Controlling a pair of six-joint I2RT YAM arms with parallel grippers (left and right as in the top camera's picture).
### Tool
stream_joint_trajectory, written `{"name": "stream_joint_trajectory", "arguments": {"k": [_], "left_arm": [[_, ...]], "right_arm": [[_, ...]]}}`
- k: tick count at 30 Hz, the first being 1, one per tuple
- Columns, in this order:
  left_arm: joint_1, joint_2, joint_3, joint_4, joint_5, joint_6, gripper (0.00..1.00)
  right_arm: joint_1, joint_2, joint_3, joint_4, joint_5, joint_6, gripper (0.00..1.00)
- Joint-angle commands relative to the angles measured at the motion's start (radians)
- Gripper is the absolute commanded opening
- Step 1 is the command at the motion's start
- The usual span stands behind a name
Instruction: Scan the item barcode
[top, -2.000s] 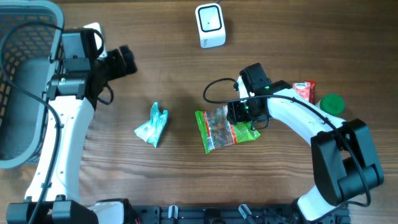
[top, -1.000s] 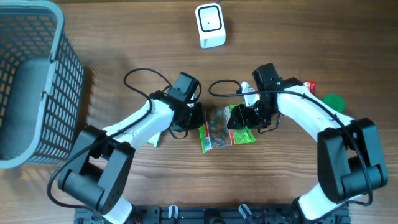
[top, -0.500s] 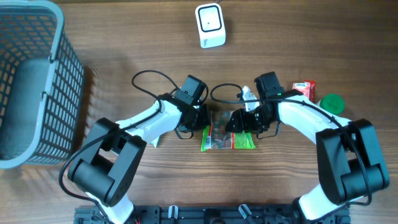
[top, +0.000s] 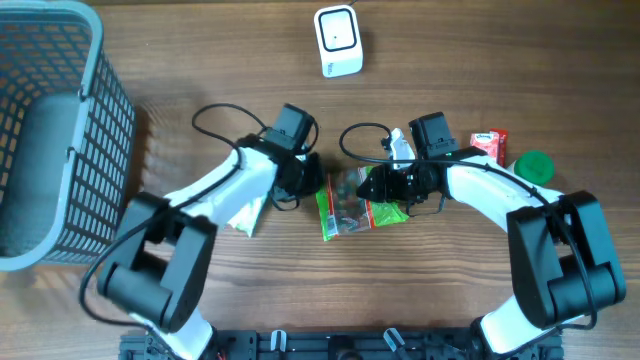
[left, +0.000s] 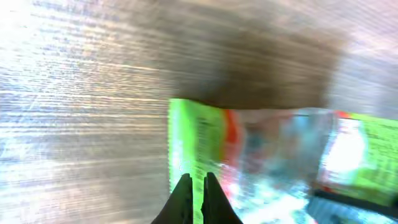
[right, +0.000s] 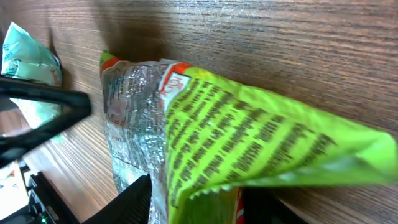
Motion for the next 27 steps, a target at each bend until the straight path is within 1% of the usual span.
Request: {"name": "stream_joint_trajectory", "arguments": {"k": [1,4,6,12,14,16,19,21,24,27], "left_arm": [[-0.029,-0.04,0.019,-0.045,0.047,0.027,0.04],[-0.067,-0.018,0.006,-0.059,0.046,0.039,0.04],[-0.078,0.009,-0.003,-0.059,0.043,0.039,0.04],[-0.078,0.106,-0.003,-0.038,0.036,0.047,0.04],[-0.072,0.104,0.0,-0.032,0.026,0.062,0.04],[-0.056,0.089,0.033,-0.072,0.024,0.07,0.04],[-0.035,0.02,0.052,-0.09,0.021,0.069,0.04],[-0.034,-0.021,0.052,-0.113,-0.027,0.069,0.04],[-0.035,-0.016,0.044,-0.152,-0.051,0.069,0.04],[-0.057,0.003,0.006,-0.121,-0.05,0.067,0.04]], "right_arm": [[0.006,-0.003,0.0,0.005,-0.034,0.0,0.49],[0.006,-0.003,0.0,-0.005,-0.034,0.001,0.5],[0.006,-0.003,0.0,-0.021,-0.034,0.001,0.53],[0.006,-0.003,0.0,-0.043,-0.034,0.0,0.54],[0.006,-0.003,0.0,-0.043,-0.034,0.0,0.55],[0.006,-0.003,0.0,-0.043,-0.034,0.0,0.54],[0.006,-0.003,0.0,-0.04,-0.034,-0.01,0.54],[0.006,-0.003,0.0,-0.043,-0.034,-0.026,0.55],[0.006,-0.003,0.0,-0.043,-0.034,-0.026,0.55],[0.006,-0.003,0.0,-0.043,-0.034,-0.025,0.56]]}}
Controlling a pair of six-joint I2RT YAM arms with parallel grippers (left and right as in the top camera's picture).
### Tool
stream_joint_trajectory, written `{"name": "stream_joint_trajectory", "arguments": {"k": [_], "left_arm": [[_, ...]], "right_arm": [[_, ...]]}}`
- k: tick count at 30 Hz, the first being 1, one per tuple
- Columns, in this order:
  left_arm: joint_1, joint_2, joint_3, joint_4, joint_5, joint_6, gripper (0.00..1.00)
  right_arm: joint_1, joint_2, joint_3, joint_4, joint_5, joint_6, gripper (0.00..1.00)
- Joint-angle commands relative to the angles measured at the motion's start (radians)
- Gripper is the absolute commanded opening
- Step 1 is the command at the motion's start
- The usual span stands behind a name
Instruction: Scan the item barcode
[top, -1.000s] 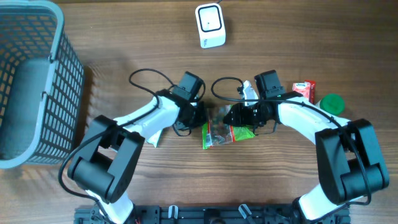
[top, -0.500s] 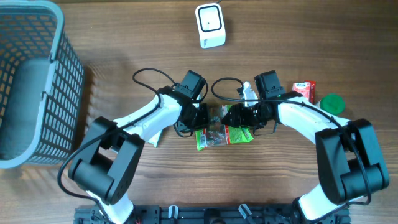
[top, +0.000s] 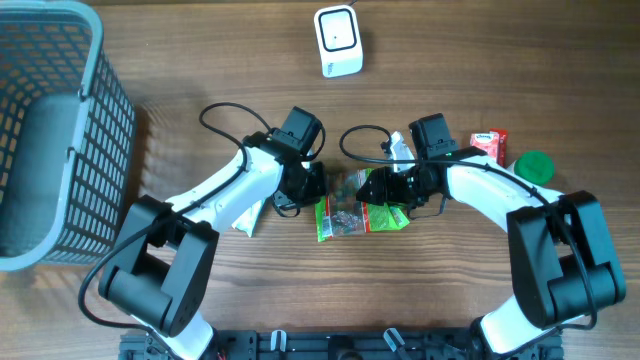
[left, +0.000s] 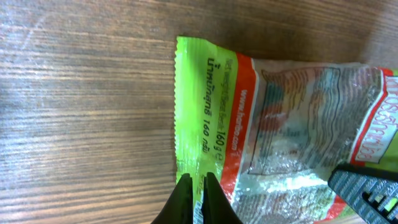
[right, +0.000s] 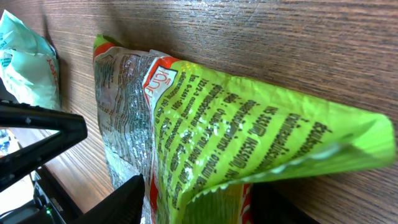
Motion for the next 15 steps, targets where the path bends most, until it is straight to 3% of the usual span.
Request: {"name": "stream_joint_trajectory", "arguments": {"k": [1,10,12,15], "left_arm": [[-0.024,0.014,-0.039,0.042,-0.027,0.011,0.04],[-0.045,0.055,-0.072,0.102,-0.016,0.003,0.04],[-0.051,0.056,-0.074,0.112,-0.016,0.0,0.04],[-0.049,0.062,-0.074,0.123,-0.026,-0.014,0.04]], "right_arm": [[0.006,-0.003,0.0,-0.002,-0.024,-0.021,0.56],[0.006,-0.003,0.0,-0.026,-0.028,-0.019,0.57],[0.006,-0.003,0.0,-0.049,-0.028,-0.021,0.63],[0.006,-0.003,0.0,-0.058,-0.028,-0.021,0.63]]}}
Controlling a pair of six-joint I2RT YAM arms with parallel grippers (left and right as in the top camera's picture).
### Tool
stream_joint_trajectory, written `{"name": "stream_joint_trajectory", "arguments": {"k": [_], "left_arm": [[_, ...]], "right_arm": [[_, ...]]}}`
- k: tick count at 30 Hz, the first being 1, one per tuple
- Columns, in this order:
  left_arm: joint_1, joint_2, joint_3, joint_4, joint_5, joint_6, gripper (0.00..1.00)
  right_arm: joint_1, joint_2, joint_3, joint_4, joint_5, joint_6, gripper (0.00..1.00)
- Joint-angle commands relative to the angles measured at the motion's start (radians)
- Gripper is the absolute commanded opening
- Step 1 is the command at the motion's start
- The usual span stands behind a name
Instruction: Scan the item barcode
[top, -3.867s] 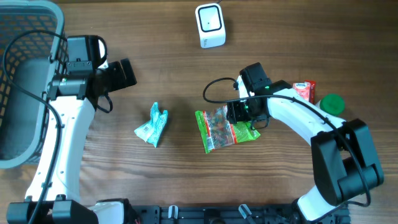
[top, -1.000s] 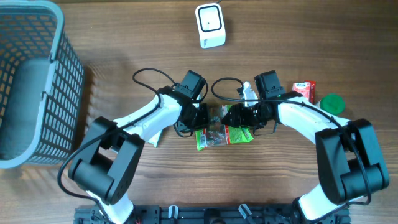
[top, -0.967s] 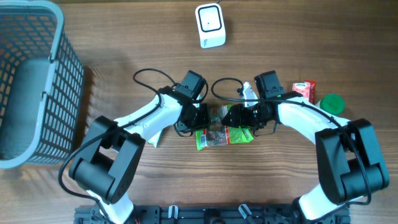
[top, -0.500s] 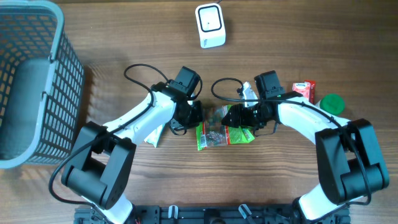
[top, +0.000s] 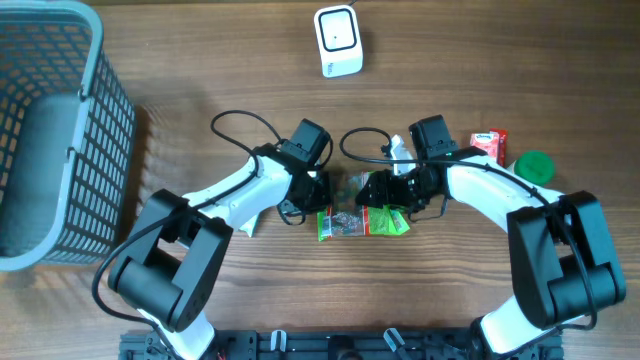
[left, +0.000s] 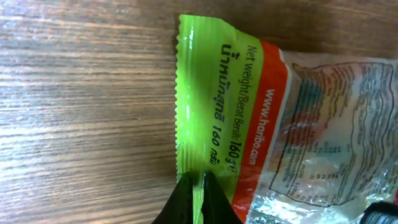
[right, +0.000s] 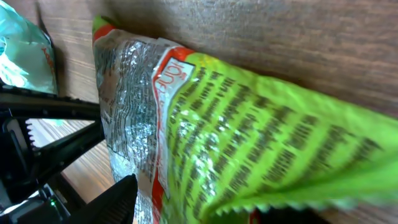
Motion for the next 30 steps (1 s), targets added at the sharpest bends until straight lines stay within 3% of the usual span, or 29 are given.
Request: {"name": "stream_joint_trajectory", "arguments": {"k": [1,7,11,19,30], "left_arm": [[0.008,0.019,-0.007,0.01,-0.016,-0.008,0.04],[0.092,-0.107,0.072,-0.068,0.08,0.04,0.04],[0.06,-0.067,0.068,-0.084,0.176,0.063,0.04],[0.0,0.053,0.06,-0.08,0.102,0.063,0.04],[0.024,0.018,0.093,-0.114,0.055,0.093,0.04]], "right_arm": [[0.006,-0.003,0.0,-0.008,-0.014,-0.016,0.63],[0.006,-0.003,0.0,-0.002,-0.014,-0.016,0.63],[0.006,-0.003,0.0,-0.003,-0.014,-0.016,0.64],[0.006,-0.003,0.0,-0.013,-0.014,-0.016,0.64],[0.006,-0.003,0.0,-0.009,-0.014,-0.017,0.64]]}}
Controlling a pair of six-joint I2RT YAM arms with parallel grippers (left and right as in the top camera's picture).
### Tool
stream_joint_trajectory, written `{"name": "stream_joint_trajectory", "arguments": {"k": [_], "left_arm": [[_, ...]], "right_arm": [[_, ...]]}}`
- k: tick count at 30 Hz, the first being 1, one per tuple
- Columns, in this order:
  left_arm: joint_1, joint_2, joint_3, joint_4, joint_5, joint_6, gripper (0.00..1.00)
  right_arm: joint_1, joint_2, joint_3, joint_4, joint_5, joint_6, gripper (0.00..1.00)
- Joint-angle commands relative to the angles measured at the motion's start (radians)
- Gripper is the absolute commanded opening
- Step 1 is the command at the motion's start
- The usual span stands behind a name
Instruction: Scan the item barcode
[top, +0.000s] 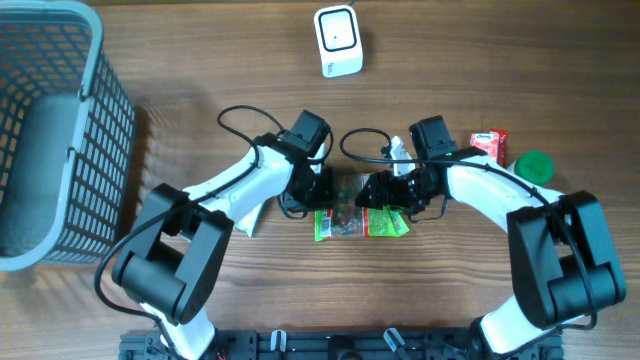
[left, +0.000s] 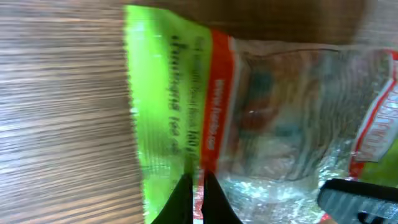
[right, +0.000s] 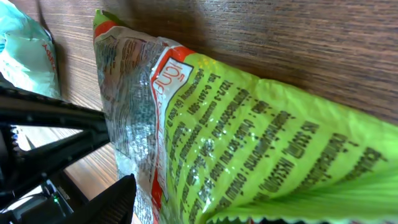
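Note:
The item is a candy bag (top: 352, 222) with green ends, an orange band and a clear crinkly middle, lying between both arms on the wooden table. My left gripper (top: 320, 194) is at its left end. In the left wrist view its thin black tips (left: 196, 180) are shut and sit over the line between green and orange on the bag (left: 261, 124). My right gripper (top: 377, 194) is shut on the bag's right green end (right: 261, 155), with one finger (right: 115, 199) showing and the other hidden under the film. The white scanner (top: 338, 40) stands at the back. No barcode shows.
A grey mesh basket (top: 95, 120) fills the left side. A pale teal packet (top: 247, 214) lies under my left forearm. A small red pack (top: 489, 144), a green lid (top: 533, 165) and a white item (top: 400, 150) lie near my right arm.
My left gripper's shut tips were over the bag's green left edge and now sit further in, at the orange band. The bag and my right gripper have hardly moved.
At first the bag lay bent, its left end pointing at the table's front, with my right gripper shut on its right end and my left tips by its left edge. Then it lay flatter and lower. My left arm stood further right at each moment.

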Motion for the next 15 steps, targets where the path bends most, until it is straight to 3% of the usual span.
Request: {"name": "stream_joint_trajectory", "arguments": {"k": [1,15], "left_arm": [[-0.007,0.001,0.015,-0.029,-0.066,0.023,0.04],[-0.066,0.127,0.01,0.05,-0.066,-0.009,0.04]], "right_arm": [[0.006,-0.003,0.0,-0.002,-0.006,-0.017,0.64],[0.006,-0.003,0.0,-0.071,-0.012,-0.011,0.63]]}}
